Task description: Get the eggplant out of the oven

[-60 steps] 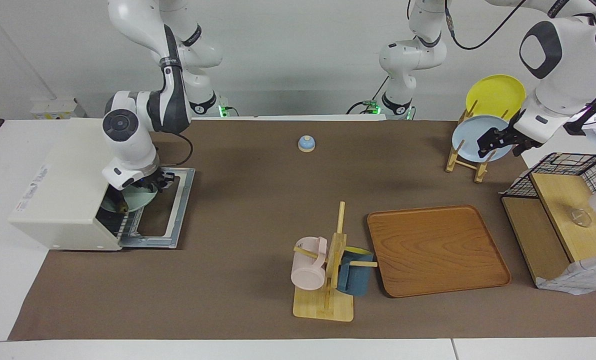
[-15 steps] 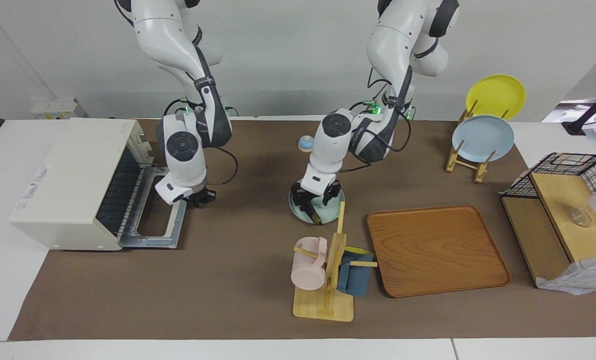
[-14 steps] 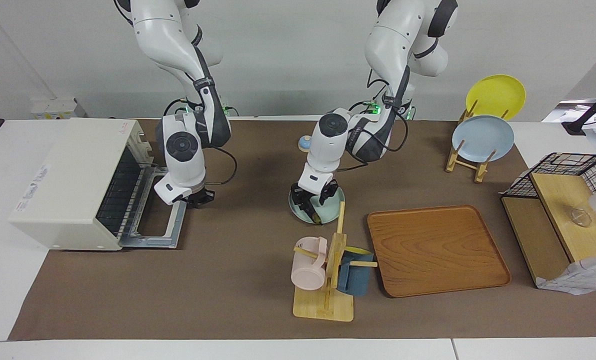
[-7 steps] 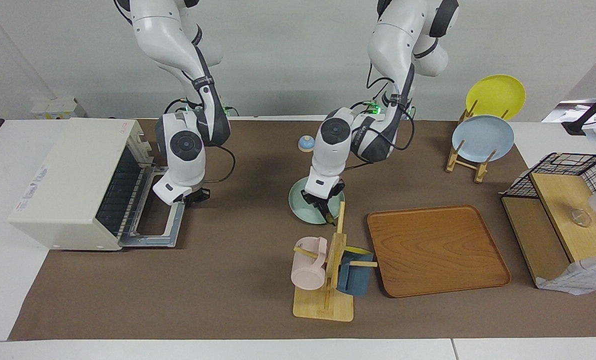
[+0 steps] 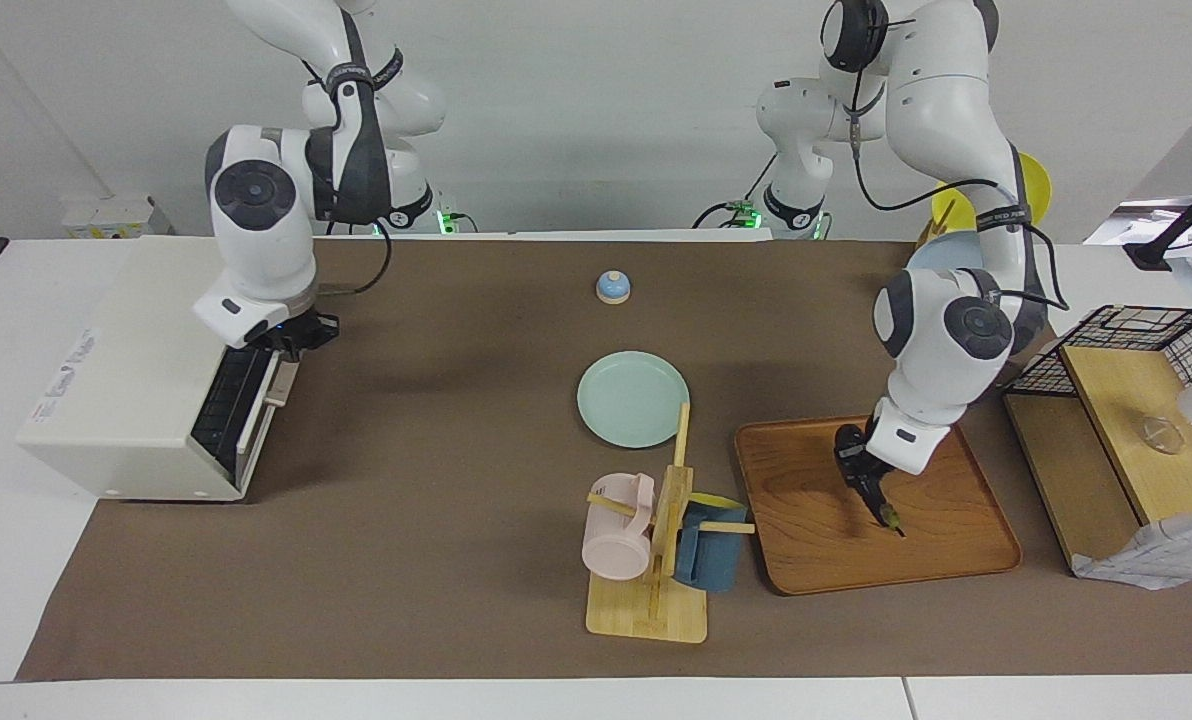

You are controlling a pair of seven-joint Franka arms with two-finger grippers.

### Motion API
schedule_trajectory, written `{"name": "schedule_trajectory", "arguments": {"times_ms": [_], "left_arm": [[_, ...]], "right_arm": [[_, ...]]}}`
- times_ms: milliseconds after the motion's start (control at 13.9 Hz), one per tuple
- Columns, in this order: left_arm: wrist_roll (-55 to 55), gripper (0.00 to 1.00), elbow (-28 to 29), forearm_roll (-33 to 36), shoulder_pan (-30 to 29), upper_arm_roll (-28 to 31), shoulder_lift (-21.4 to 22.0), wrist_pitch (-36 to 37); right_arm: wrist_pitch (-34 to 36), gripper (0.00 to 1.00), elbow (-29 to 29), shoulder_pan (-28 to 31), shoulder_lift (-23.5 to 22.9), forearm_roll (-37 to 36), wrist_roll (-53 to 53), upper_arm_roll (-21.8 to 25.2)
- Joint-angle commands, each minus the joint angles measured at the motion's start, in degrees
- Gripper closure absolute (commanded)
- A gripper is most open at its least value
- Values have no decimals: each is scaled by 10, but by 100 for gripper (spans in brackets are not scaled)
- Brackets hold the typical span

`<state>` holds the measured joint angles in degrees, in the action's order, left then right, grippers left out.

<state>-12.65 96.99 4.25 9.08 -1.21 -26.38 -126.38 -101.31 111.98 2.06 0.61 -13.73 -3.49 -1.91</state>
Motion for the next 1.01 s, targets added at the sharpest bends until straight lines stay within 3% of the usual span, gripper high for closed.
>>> {"name": "schedule_trajectory", "arguments": {"times_ms": [0,216,504,720,936], "left_arm": [[1,0,-13,17,-1,1,32,55],[1,0,-14,2,-29,1,141,181],[52,0,-43,-36,-63,4,247,353],[84,0,-90,-37,-63,2,254,414],[85,0,-95,-35,-63,3,255,420]], "right_arm": [[60,0,-40,21,67,105,-13,14],[190,0,-179,30,58,135,-29,53],[225,0,-211,31,41,130,-30,54],[201,0,-200,27,25,134,-28,53],[202,0,-207,22,13,128,-28,52]]}}
